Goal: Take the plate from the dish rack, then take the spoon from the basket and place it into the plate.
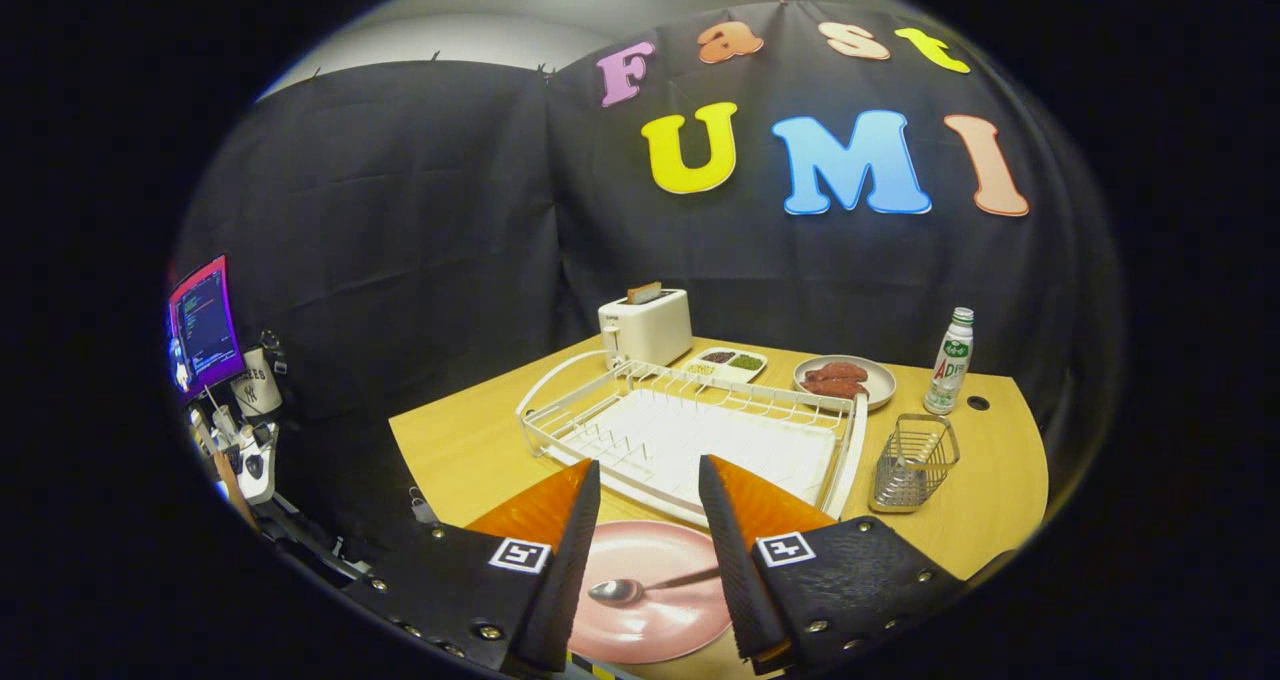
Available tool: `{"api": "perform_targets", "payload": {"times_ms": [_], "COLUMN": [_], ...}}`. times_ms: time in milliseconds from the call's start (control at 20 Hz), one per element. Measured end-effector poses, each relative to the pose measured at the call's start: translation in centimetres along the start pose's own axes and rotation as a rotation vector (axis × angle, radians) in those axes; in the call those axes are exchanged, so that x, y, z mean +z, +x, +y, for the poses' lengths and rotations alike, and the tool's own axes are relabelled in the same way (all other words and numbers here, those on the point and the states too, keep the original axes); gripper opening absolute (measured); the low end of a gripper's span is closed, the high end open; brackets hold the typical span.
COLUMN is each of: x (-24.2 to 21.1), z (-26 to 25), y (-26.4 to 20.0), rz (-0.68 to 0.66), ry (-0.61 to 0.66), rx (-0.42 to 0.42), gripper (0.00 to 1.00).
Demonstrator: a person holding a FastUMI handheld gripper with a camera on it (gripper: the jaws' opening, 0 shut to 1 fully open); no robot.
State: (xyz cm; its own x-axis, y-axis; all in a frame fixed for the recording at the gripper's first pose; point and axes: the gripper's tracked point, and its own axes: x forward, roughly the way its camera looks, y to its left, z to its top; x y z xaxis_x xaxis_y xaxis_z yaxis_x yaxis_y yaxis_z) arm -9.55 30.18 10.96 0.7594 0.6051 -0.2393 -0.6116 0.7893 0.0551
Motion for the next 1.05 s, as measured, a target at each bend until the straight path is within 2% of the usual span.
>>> {"api": "perform_targets", "payload": {"times_ms": [150,400,850,1050], "x": [2.9,9.1,19.8,21.3], "z": [-2.0,-7.5,-16.5,-19.4], "y": [-0.8,-3.6,-11.3,-13.2], "rz": [-0.061,-0.200,-0.379,-0.414], "ry": [-0.001,-0.053,-0.064,-0.055], "rx": [-0.065,-0.244,-0.506,-0.566], "gripper": [0.60,0.60,0.60,0.60]}}
